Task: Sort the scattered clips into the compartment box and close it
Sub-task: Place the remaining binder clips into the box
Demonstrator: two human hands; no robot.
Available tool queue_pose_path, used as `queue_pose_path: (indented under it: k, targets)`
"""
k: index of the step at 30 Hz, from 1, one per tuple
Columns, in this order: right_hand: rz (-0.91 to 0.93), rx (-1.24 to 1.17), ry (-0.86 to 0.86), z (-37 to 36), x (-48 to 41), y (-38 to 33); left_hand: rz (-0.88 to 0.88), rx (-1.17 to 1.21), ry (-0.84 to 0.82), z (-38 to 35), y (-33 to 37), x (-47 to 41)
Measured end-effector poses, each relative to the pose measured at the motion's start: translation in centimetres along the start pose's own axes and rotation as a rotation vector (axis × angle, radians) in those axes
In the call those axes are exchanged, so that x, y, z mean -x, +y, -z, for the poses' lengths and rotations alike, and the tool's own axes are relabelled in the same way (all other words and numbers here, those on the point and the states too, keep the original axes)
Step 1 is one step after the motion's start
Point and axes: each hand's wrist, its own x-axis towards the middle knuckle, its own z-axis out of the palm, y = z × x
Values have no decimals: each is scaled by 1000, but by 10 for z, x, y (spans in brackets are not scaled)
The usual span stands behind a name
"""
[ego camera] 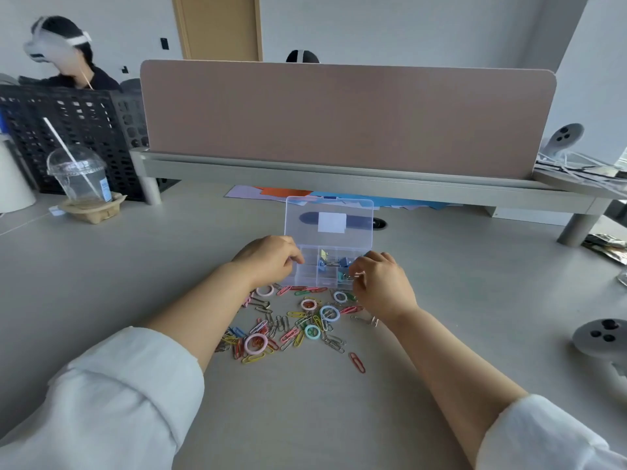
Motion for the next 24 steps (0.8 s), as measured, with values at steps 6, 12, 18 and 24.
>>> queue_pose_path:
  k: [6,12,18,24]
  targets:
    - [51,-68,-53,1,5,-25,220,-76,28,13,-32,33]
    - [90,-95,-164,-4,10,-50,196,5,-110,12,-47,61]
    - [161,-124,-271,-14,10,-75,149,-40,-139,2,-55,74]
    - [300,-79,-381,-33,4,-100,192,-51,-52,-1,-60,83]
